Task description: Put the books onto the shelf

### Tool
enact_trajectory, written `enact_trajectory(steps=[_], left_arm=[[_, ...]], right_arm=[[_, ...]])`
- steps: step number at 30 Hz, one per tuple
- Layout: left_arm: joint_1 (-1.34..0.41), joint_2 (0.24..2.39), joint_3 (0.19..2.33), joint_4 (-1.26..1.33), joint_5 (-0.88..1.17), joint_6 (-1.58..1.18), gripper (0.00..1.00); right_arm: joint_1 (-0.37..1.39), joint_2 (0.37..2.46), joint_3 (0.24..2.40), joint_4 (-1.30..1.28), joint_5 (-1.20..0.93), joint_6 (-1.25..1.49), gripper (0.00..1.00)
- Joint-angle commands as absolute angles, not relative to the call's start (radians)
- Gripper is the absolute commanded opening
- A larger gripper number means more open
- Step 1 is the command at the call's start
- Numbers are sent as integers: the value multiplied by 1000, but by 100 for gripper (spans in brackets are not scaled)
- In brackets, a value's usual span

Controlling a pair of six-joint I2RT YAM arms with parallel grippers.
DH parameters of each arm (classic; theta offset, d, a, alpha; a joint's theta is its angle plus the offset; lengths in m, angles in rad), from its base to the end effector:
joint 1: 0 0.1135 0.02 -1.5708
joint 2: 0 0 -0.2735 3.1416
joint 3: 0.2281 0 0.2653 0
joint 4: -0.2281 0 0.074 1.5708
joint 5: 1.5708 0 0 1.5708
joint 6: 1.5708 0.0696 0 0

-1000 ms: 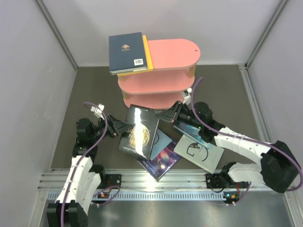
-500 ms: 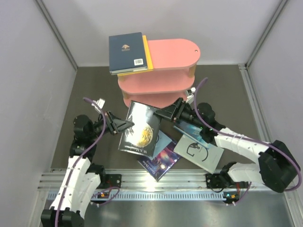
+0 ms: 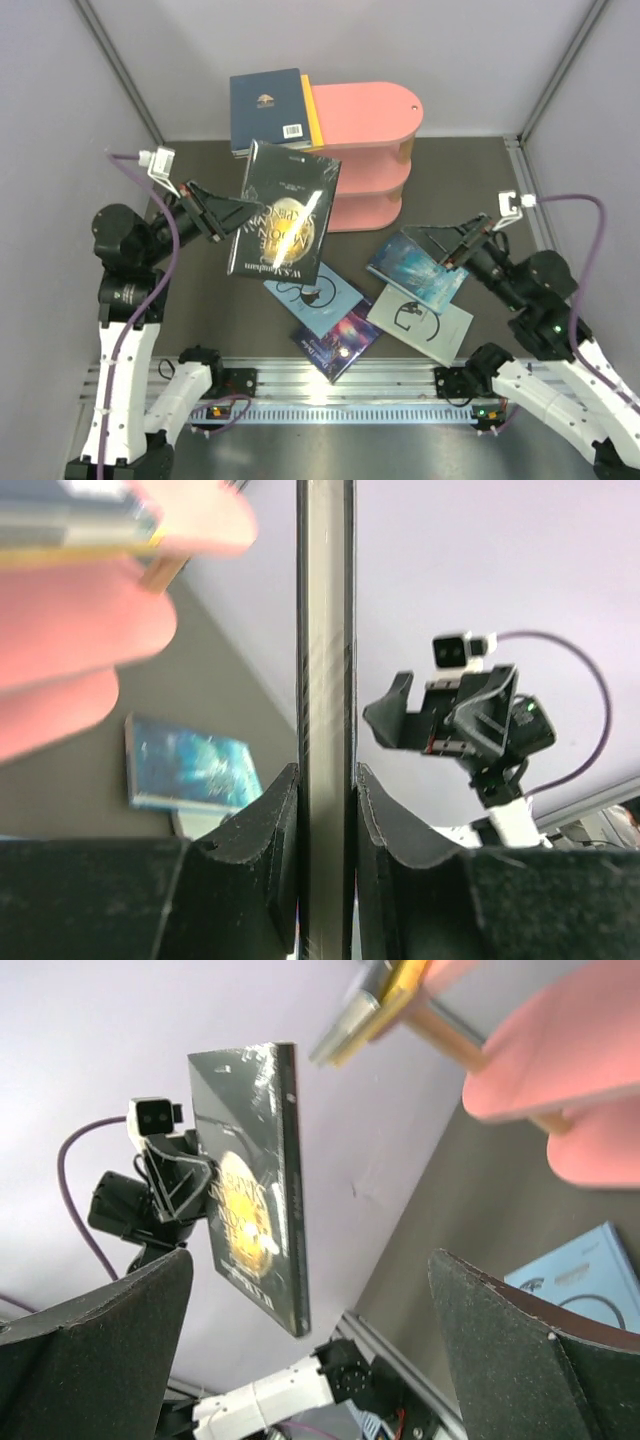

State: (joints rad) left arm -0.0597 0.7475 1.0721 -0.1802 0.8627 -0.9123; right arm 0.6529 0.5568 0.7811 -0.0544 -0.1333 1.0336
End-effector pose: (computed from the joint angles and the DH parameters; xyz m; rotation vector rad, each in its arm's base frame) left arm 0.1598 -0.0625 0.4559 0.1028 1.6394 -1.3732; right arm 0.1273 0.1090 0.3982 0.1753 1.5675 1.4626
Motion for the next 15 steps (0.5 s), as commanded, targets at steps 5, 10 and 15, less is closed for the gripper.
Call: enact_trajectory(steps=[5,10,15], left_arm=[[-58,1004,1490,-101,706,-997,0],[-58,1239,1668,71,576,-1159,0],[-55,1448,1896,37,543,-1193,0]], right_arm=[[644,466,830,-319,-23,946,100],[644,451,789,-319,-25,959,100],[644,446,778,-318,-25,954,100]])
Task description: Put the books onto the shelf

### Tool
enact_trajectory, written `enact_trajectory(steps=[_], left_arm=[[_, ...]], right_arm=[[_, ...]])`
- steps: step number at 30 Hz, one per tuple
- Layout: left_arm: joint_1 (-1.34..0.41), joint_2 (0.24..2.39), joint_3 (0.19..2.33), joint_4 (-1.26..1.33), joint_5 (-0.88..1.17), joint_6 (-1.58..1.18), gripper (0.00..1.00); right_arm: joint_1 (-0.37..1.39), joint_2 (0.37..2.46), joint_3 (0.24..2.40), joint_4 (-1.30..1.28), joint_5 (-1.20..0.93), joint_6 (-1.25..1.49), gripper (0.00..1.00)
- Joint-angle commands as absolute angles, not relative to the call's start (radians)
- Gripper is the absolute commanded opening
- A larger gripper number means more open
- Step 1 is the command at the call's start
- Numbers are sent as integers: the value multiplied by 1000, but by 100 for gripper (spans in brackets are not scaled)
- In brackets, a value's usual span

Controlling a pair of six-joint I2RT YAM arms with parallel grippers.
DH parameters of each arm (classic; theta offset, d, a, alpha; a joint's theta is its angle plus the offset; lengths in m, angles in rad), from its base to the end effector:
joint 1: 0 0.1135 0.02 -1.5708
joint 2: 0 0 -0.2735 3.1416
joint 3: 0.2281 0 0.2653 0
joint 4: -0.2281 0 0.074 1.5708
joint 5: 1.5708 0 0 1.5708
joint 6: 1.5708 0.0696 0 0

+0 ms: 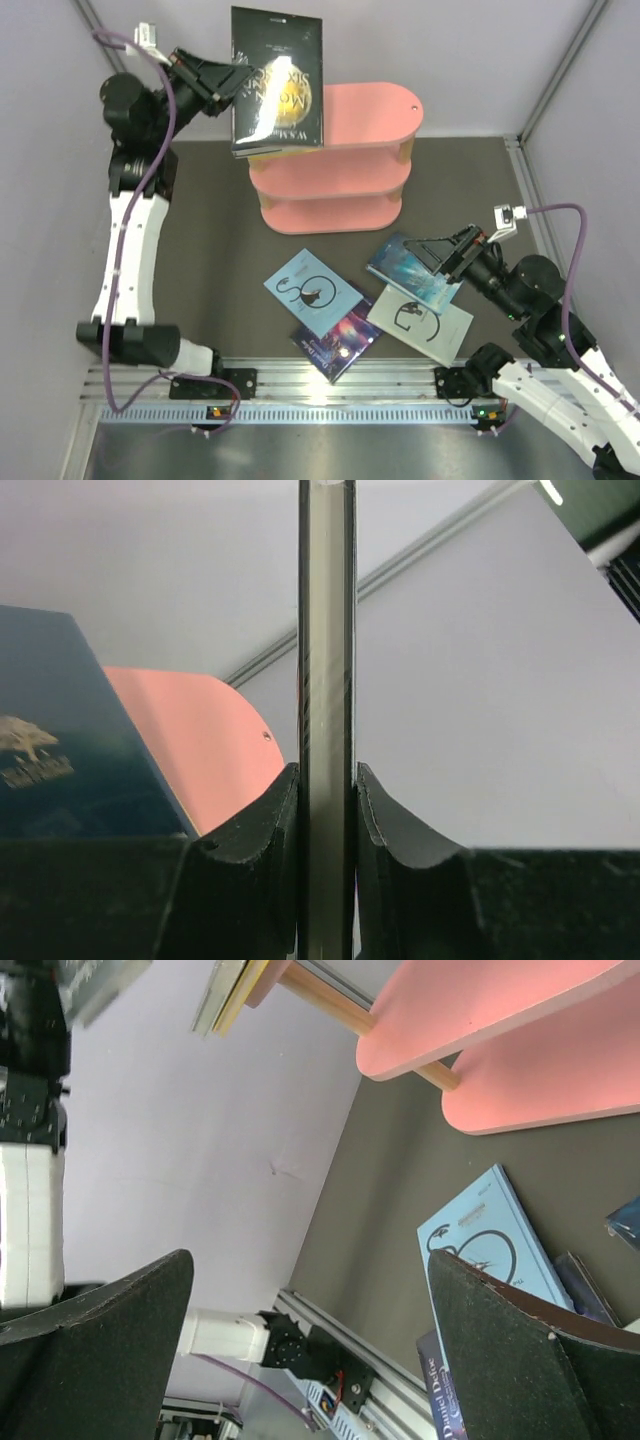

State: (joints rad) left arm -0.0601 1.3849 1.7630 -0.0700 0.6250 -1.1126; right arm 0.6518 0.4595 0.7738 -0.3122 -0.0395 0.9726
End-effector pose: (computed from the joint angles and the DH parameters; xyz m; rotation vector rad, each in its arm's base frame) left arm 0.3088 -0.0594 0.5730 -0.1605 1.4511 -1.3700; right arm 0.1141 0.0905 0.3720 0.2419 1.7088 1.2785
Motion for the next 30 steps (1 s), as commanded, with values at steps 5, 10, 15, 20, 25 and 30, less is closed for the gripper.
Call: enact_trajectory(steps=[5,10,15,20,25,30], left_arm=[[-54,1640,2151,-181,546,-1115,0],[-35,1669,2154,-222,554,-1121,0],[-8,1667,2131,-219,591,-1176,0],[35,1680,2131,-261,607,-1203,0],[44,1697,2125,-371,607,-1143,0],[45,1706,2092,-370,650,-1140,0]], right_arm=[[643,442,769,-322,-21,950,100],[643,436,750,-324,-20,950,100],[643,431,744,-330,-20,950,100],[643,426,732,-330,-18,954,99],[644,426,726,-328,-17,956,100],[644,436,715,-324,-18,960,100]])
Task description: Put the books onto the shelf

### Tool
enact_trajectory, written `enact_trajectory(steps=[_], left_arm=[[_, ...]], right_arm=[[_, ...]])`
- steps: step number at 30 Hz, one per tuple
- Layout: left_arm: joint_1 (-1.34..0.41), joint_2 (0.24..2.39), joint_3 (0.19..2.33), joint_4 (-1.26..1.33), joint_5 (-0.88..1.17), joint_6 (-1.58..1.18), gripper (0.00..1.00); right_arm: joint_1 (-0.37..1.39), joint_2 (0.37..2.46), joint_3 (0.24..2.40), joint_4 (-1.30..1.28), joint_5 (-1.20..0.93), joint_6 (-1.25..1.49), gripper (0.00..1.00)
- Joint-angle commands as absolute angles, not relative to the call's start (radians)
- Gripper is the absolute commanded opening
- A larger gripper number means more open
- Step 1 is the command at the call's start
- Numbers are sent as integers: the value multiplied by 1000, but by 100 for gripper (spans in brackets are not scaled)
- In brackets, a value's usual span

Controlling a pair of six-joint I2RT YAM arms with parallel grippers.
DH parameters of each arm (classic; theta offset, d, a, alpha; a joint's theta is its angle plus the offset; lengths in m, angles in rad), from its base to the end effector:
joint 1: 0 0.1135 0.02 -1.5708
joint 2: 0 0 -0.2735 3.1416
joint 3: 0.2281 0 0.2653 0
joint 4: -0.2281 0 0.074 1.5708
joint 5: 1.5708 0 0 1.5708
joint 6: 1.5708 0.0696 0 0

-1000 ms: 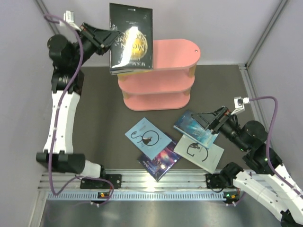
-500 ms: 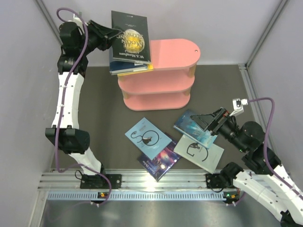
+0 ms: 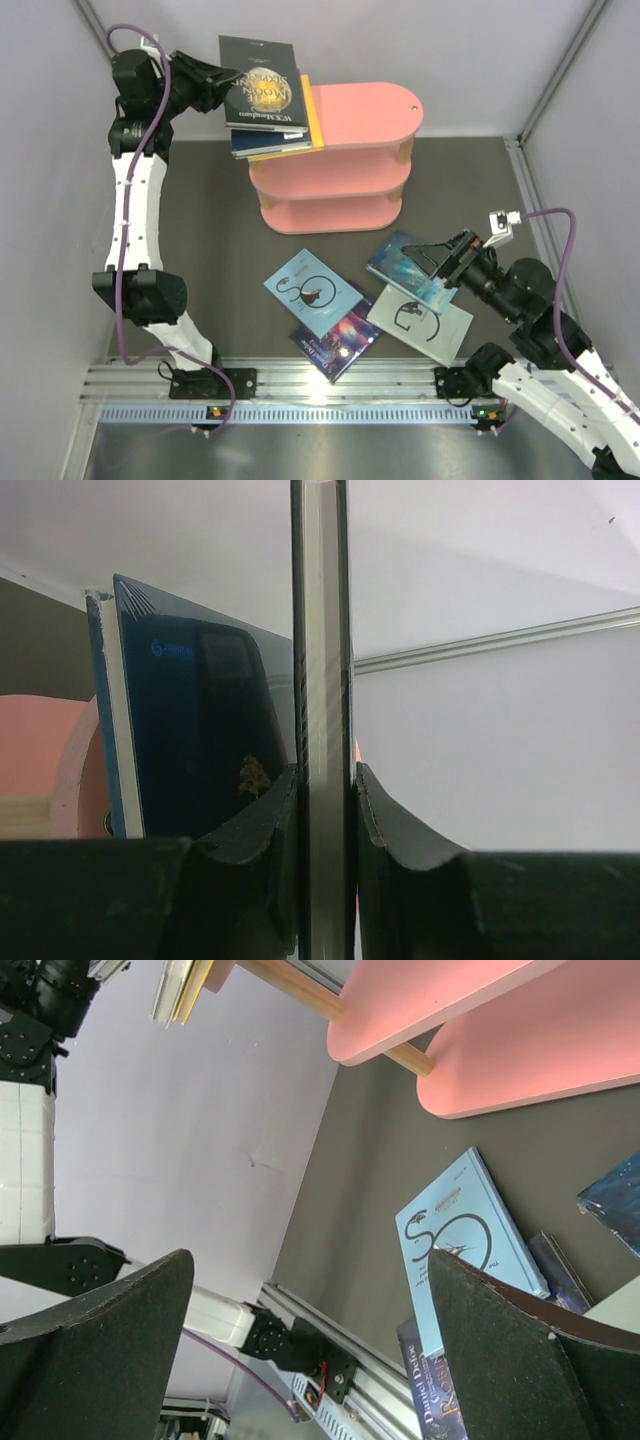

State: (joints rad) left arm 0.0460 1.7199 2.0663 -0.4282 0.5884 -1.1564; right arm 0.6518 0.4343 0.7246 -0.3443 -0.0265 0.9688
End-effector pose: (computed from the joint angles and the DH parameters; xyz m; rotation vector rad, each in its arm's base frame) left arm 0.4161 -0.0195 0.5174 -0.5867 1.7187 -1.2999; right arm 0.1147 0.0898 0.3523 0.2591 1.7623 1.2388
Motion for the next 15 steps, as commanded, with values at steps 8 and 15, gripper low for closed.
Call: enact_trajectory(steps=[8,15], left_arm=[[44,1726,2109,-345,709,-1140,39],[45,1772,2227,-541,678,-1001,99]], right_arm=[[643,456,706,-301,-26,968,100],[644,449,703,-299,-28,968,100]])
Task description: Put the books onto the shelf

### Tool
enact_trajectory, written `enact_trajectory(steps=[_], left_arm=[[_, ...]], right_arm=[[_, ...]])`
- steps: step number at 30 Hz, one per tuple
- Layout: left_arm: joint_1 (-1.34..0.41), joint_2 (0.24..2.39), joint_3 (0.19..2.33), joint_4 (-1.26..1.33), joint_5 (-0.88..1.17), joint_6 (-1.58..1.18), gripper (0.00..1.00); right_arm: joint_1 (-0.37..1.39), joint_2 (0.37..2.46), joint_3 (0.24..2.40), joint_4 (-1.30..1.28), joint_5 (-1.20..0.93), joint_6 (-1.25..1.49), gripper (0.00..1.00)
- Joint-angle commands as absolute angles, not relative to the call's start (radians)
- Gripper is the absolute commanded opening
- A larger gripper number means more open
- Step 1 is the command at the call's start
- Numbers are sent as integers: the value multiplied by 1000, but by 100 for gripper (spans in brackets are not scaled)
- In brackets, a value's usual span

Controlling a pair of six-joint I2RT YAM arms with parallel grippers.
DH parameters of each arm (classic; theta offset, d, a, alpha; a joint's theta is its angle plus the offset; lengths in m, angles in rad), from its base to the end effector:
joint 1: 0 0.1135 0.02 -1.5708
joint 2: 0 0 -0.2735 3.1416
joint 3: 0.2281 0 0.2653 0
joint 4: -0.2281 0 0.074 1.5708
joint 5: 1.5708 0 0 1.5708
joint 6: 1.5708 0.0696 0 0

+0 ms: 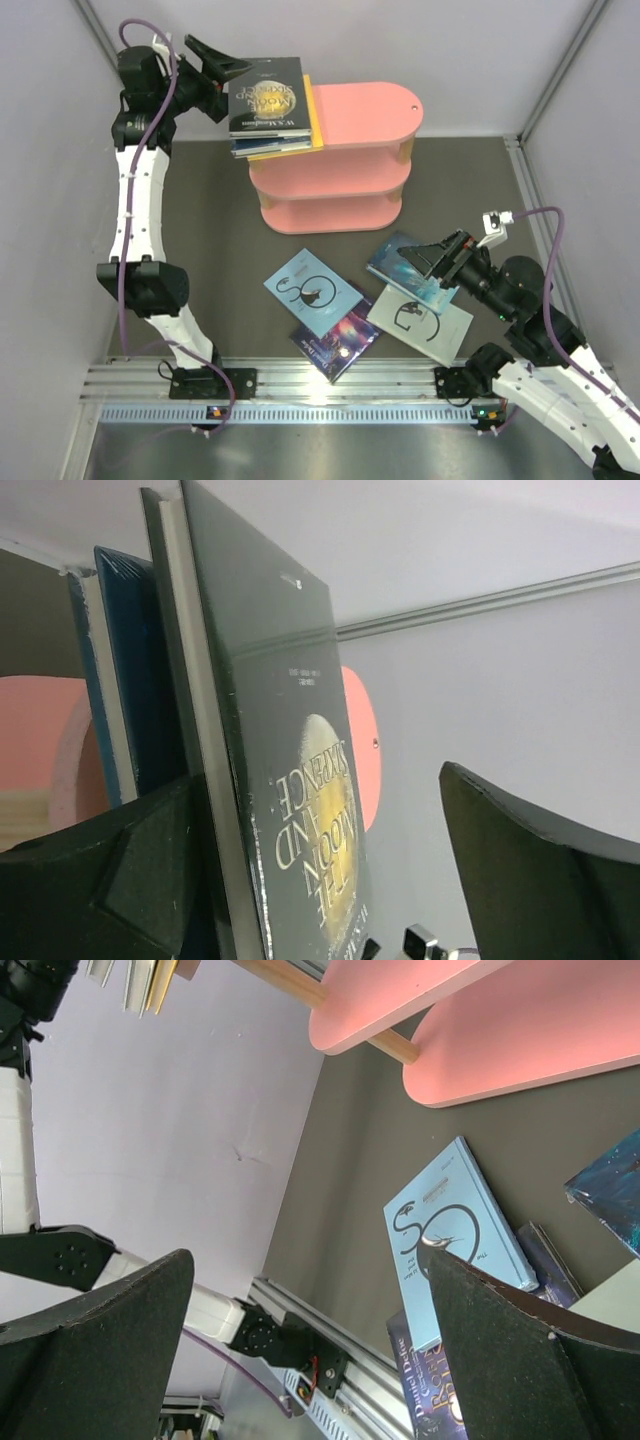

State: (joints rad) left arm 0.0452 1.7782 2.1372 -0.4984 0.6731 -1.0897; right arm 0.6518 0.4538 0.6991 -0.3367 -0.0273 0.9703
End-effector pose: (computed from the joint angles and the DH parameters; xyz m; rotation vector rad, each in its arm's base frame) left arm 0.4259 -0.0242 0.5103 -0.5033 1.8037 -1.3203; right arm 0.1207 0.0945 0.3412 0.2663 1.8011 1.2216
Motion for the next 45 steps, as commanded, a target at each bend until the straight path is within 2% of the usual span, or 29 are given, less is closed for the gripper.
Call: enact_trajectory(steps=[1,7,14,17,22,28,32,33,36,38,42,45], left_arm=[[44,1773,2238,-561,669,-980,99],[48,1799,2387,-739,549,-806,99],[49,1718,2384,-770,358,-634,99],[49,1655,2358,-787,201,-575,99],[51,1421,2096,-701,74,-534,99],[49,1183,1831,-868,57,-528,99],[49,963,1466,-813,225,-612,99],[49,921,1278,-774,250,-680,99],[38,768,925,-636,323,-786,99],[12,688,815,-621,316,-807,99],[-31,614,637,-598,304,-845,99],[-63,649,545,-560,328,-883,99]], right_arm=[[643,451,701,-299,-28,968,100],[644,446,701,-299,-28,966,100],[644,439,686,-302,-26,965,100],[644,449,678,-295,-25,962,100],[644,489,663,-258,-73,947,100],[644,635,657,-157,-182,884,100],[644,899,730,-117,-253,813,100],[643,957,753,-107,-285,790,100],[623,1193,871,-103,-363,674,100],[603,1338,943,-107,-442,632,100],[566,1480,988,-61,-488,614,100],[557,1564,1012,-40,-492,600,100]])
